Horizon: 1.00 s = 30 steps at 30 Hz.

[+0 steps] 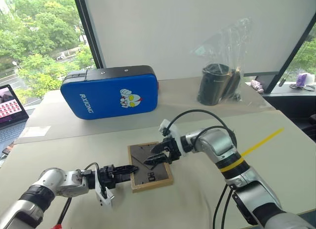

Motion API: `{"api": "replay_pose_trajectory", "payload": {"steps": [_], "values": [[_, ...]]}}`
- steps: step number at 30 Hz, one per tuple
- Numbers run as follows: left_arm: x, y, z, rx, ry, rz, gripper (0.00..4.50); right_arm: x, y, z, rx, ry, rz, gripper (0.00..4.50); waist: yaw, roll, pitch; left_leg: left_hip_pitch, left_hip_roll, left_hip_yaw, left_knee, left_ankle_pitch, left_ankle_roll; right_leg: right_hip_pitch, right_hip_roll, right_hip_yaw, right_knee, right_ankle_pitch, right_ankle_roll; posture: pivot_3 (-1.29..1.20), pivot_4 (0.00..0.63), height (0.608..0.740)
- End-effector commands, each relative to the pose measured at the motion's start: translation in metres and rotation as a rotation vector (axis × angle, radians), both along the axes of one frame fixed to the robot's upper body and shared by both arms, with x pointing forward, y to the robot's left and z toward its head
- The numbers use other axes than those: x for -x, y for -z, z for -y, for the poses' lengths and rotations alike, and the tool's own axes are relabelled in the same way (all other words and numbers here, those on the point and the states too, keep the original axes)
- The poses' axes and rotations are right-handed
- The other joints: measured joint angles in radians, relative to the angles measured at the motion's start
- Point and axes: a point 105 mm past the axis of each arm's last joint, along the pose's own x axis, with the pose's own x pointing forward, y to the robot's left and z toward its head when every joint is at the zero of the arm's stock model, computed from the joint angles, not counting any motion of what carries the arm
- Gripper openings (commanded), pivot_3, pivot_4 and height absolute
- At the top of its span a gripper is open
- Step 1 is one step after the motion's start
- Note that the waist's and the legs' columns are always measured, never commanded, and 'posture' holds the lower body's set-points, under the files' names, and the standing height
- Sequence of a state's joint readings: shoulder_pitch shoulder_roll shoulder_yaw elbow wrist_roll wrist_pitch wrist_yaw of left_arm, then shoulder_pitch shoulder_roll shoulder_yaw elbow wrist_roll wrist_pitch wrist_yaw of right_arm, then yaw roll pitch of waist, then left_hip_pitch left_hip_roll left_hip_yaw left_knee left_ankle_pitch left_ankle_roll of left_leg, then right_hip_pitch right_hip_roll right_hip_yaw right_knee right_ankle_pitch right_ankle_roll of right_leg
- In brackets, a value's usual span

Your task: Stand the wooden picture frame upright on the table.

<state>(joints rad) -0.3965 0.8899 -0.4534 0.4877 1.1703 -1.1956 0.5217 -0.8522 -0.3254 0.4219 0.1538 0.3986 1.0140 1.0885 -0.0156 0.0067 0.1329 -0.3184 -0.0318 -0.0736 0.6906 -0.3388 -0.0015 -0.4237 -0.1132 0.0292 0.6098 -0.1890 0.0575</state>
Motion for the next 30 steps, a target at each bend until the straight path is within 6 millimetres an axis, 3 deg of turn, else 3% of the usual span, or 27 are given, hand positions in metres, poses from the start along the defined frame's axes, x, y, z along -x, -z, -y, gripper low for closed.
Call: {"api": "replay_pose_trajectory", "payload": {"steps": [1, 6, 11, 16, 21, 26, 30], "values": [[0.018, 0.032, 0.001, -0.056, 0.001, -0.110, 1.12, 0.015, -0.018, -0.016, -0.098, -0.102, -0.017, 4.45, 0.000, 0.000, 0.000, 0.000, 0.000, 0.000, 0.000, 0.000, 0.000, 0.000, 0.000, 0.000, 0.000, 0.000, 0.000, 0.00, 0.150, 0.740], [0.019, 0.033, 0.001, -0.053, -0.013, -0.116, 1.12, 0.016, -0.047, -0.016, -0.222, -0.087, -0.005, 4.45, 0.000, 0.000, 0.000, -0.001, 0.000, 0.000, 0.000, 0.000, 0.000, -0.001, 0.000, 0.000, 0.000, 0.000, 0.000, 0.00, 0.150, 0.740], [0.020, 0.033, 0.001, -0.048, -0.018, -0.120, 1.12, 0.011, -0.059, 0.003, -0.262, -0.045, 0.050, 4.45, 0.004, 0.000, 0.000, -0.003, 0.000, -0.001, 0.000, 0.000, 0.000, -0.002, -0.001, -0.001, -0.001, 0.000, 0.000, 0.00, 0.150, 0.740], [0.018, 0.030, 0.002, -0.043, -0.023, -0.117, 1.12, 0.009, -0.049, 0.015, -0.227, 0.002, 0.067, 4.45, 0.004, 0.000, 0.000, -0.004, -0.002, -0.001, -0.001, -0.001, 0.001, -0.003, -0.002, -0.002, -0.002, -0.001, 0.001, 0.00, 0.150, 0.740], [0.016, 0.027, 0.004, -0.041, -0.023, -0.118, 1.12, -0.015, -0.034, 0.043, -0.130, 0.166, 0.148, 4.45, 0.004, 0.000, 0.000, -0.003, -0.002, -0.001, -0.001, -0.001, 0.001, -0.002, -0.003, -0.002, -0.003, -0.001, 0.002, 0.00, 0.150, 0.740], [0.016, 0.026, 0.004, -0.041, -0.030, -0.124, 1.12, -0.032, -0.037, 0.094, 0.031, 0.215, 0.606, 4.45, 0.008, 0.000, 0.000, -0.003, -0.002, -0.001, -0.001, -0.001, 0.001, -0.002, -0.003, -0.003, -0.003, -0.001, 0.002, 0.00, 0.150, 0.740], [0.016, 0.025, 0.003, -0.041, -0.034, -0.127, 1.12, -0.019, -0.024, 0.107, 0.155, 0.072, 0.915, 4.45, 0.003, 0.000, 0.000, -0.002, -0.002, 0.001, -0.004, -0.001, 0.001, -0.002, -0.004, -0.003, -0.005, -0.002, 0.003, 0.00, 0.150, 0.740]]}}
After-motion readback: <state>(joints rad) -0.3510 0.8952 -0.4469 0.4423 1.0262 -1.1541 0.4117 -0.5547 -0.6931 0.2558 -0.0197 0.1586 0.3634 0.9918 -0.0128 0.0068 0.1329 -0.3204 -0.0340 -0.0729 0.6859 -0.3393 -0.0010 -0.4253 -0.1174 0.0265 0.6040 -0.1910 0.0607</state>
